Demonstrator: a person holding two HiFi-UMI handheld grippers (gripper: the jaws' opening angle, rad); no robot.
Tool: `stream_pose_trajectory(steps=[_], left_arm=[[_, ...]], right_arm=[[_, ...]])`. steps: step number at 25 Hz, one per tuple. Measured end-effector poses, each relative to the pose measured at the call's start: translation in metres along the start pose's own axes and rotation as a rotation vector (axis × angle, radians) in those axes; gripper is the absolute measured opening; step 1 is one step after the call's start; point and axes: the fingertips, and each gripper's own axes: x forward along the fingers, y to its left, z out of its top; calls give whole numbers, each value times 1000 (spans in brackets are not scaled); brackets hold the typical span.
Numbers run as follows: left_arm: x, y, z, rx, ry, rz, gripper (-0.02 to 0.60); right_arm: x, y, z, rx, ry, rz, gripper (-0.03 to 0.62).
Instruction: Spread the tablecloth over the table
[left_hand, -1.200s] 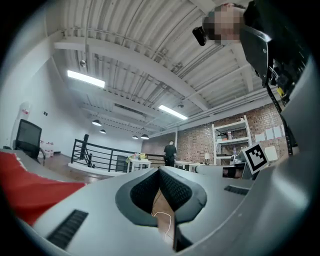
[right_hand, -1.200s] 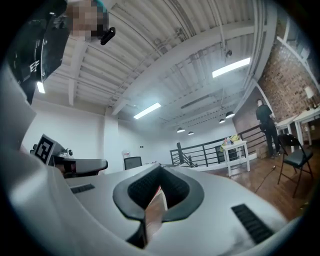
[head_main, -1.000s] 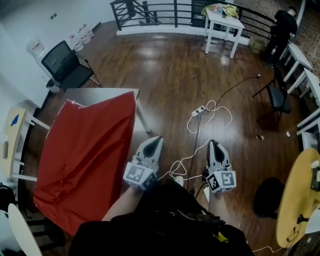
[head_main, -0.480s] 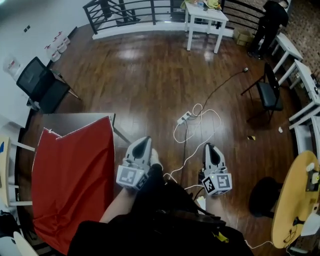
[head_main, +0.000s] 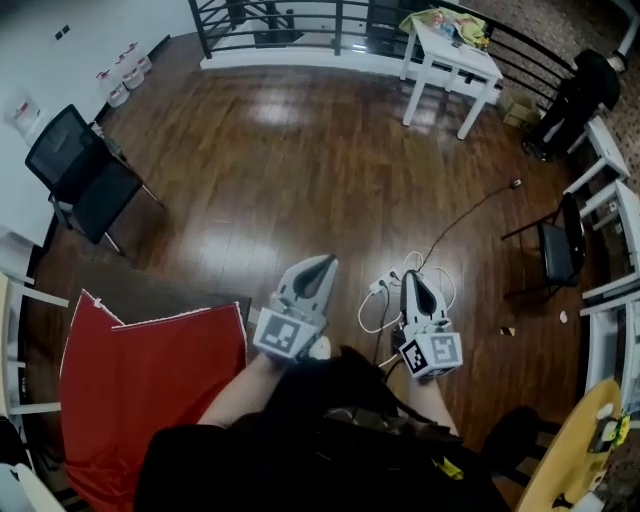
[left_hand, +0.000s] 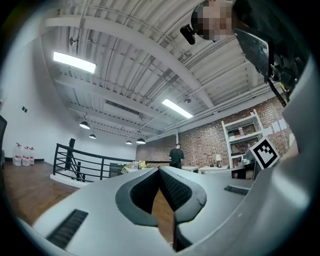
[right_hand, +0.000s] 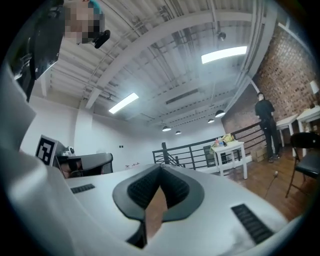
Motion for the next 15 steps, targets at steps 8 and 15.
stream_pose_trajectory(steps=[8,15], left_arm=[[24,138,26,1,-60,210,-5],[-12,274,54,-57,-52,554,-5]], right_arm=[[184,70,21,-51,55,294,5],[321,162,24,-31,140,584,5]])
